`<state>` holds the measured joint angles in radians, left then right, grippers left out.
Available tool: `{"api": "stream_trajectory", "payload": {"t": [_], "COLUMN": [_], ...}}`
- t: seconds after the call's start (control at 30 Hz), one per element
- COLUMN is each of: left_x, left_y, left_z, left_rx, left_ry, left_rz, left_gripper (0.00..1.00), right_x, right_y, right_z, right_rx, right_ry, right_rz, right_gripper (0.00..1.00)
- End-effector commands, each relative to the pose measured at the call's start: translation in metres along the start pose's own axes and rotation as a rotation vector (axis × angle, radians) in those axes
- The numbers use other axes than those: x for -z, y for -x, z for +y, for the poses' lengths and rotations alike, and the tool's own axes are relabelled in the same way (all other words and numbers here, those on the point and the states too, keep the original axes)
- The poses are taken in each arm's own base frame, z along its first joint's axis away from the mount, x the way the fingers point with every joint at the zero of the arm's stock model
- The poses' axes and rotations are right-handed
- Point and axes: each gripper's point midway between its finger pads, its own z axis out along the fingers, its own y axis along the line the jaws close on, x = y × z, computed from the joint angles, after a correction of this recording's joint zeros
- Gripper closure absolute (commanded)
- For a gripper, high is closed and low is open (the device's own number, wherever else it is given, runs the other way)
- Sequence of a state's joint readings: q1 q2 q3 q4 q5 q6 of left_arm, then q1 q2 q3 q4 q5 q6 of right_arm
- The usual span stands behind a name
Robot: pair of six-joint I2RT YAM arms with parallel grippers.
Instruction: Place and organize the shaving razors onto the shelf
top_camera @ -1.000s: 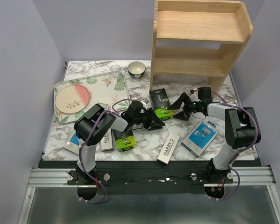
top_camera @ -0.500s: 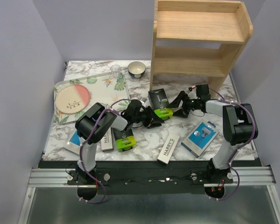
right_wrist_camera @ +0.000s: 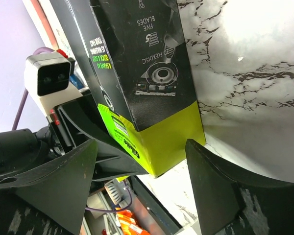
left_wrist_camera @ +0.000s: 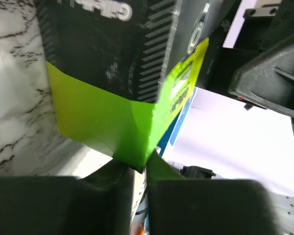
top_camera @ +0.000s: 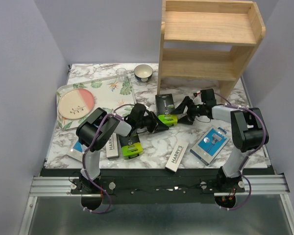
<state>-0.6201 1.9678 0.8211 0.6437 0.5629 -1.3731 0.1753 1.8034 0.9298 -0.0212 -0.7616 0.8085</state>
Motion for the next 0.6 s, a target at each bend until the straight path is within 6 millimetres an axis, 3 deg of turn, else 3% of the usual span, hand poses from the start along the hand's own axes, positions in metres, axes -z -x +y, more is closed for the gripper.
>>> {"api": "stream_trajectory", "payload": {"t": [0.0, 0.1, 0.37, 0.57], "left_x": [0.011, 0.018, 0.029, 0.031], "left_y": [0.027, 0.034, 0.035, 0.033], "left_z": [0.011, 0.003, -0.046, -0.054], "left_rx": [0.033, 0.014, -0.096, -0.118], "left_ry": [0.039, 0.002, -0.126, -0.139], "left_rz": [-0.099, -0.099, -0.079, -0.068], "left_gripper": [0.90, 1.00, 1.00, 1.00], "right_x": [-0.009, -0.003, 0.001, -0.007], "right_y": [-0.001, -0.002, -0.030, -0.021], "right_z": [0.009, 0.010, -0.009, -0.001], "right_rx": [0.019, 0.042, -0.068, -0.076], "right_ry": [0.014, 0.010, -0.023, 0.018], "right_rz": [0.006, -0.012, 0.030, 0.028], "right_gripper": [0.19, 0.16, 0.08, 0.05]}}
